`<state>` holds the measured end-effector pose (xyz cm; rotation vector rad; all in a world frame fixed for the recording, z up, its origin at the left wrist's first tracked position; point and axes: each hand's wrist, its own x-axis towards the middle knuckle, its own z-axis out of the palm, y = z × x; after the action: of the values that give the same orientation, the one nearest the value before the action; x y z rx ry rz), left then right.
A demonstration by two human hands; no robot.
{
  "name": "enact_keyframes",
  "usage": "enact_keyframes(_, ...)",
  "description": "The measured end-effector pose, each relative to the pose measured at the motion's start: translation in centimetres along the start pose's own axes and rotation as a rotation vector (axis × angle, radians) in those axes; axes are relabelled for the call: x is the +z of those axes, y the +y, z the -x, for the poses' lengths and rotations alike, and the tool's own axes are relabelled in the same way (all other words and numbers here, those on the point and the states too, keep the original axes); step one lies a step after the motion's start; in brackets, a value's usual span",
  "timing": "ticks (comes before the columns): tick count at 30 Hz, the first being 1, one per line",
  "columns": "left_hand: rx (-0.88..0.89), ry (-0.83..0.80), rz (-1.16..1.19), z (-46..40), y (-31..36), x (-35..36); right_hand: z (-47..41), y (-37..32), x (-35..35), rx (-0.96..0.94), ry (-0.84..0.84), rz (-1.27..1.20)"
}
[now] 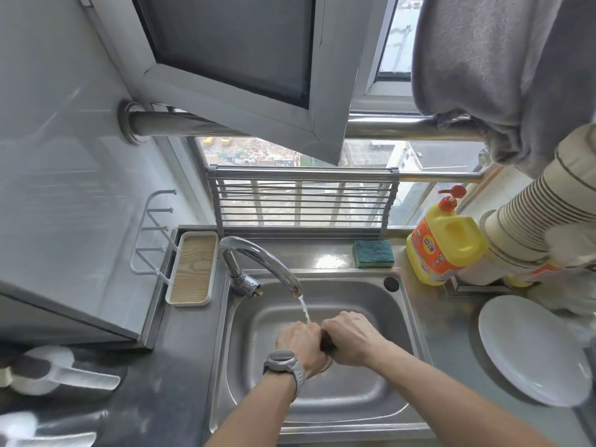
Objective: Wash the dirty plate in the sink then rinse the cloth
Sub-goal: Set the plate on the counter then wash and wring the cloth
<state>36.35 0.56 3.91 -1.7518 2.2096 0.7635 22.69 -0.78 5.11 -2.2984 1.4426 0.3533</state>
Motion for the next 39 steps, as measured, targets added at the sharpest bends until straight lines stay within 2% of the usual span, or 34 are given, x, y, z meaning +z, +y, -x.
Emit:
enact_keyframes(1, -0.009, -0.015, 0.081, 0.1, -0.3, 0.0, 0.2, 0.6, 0.3, 0.028, -0.002, -0.123)
enact_keyframes(3, -0.023, -0.082, 0.315, 0.4, -1.1, 0.1, 1.0, 2.1, 0.6, 0.106, -0.008, -0.554)
enact_keyframes(5, -0.033, -0.216, 0.718, 1.2, -1.9, 0.0, 2.3, 3.3, 0.5, 0.191, 0.004, -1.056)
enact_keyframes(7, -0.051, -0.387, 1.070, 2.2, -2.4, -0.6, 3.4, 3.6, 0.4, 0.277, -0.012, -1.375)
enact_keyframes(9, -0.068, -0.449, 1.178, 3.3, -2.5, -1.7, 4.3, 3.1, 0.1, 0.348, -0.025, -1.487)
enact_keyframes(11, -0.070, -0.398, 1.191, 4.0, -2.5, -2.6, 4.8, 2.0, -0.3, 0.385, -0.028, -1.545)
enact_keyframes(14, -0.021, -0.290, 1.238, 4.5, -2.5, -3.6, 5.5, 1.1, -1.5, 0.306, -0.036, -1.660)
enact_keyframes(17, 0.009, -0.191, 1.256, 5.2, -3.0, -4.9, 5.9, 1.6, -2.7, 0.216, -0.004, -1.627)
enact_keyframes(22, -0.026, -0.096, 1.435, 7.3, -4.0, -7.1, 6.7, 3.2, -5.4, 0.175, 0.062, -1.452)
enact_keyframes(25, -0.027, -0.089, 1.407, 8.3, -3.9, -8.0, 7.2, 3.3, -7.3, 0.169, 0.059, -1.132)
enact_keyframes(28, 0.046, -0.098, 1.342, 9.0, -3.6, -8.7, 7.7, 3.6, -8.7, 0.095, 0.025, -0.721)
enact_keyframes(30, 0.098, -0.085, 1.321, 9.4, -3.3, -9.3, 7.8, 4.0, -9.2, 0.073, 0.060, -0.603)
enact_keyframes(33, 0.151, -0.069, 1.347, 10.0, -3.1, -10.2, 8.1, 4.5, -10.2, 0.026, 0.031, -0.589)
enact_keyframes(36, 0.167, -0.055, 1.389, 10.5, -3.2, -11.4, 8.3, 4.4, -12.0, 0.023, -0.025, -0.707)
enact_keyframes(39, 0.151, 0.020, 1.508, 11.4, -4.5, -13.3, 7.7, 3.7, -15.2, 0.034, 0.032, -0.734)
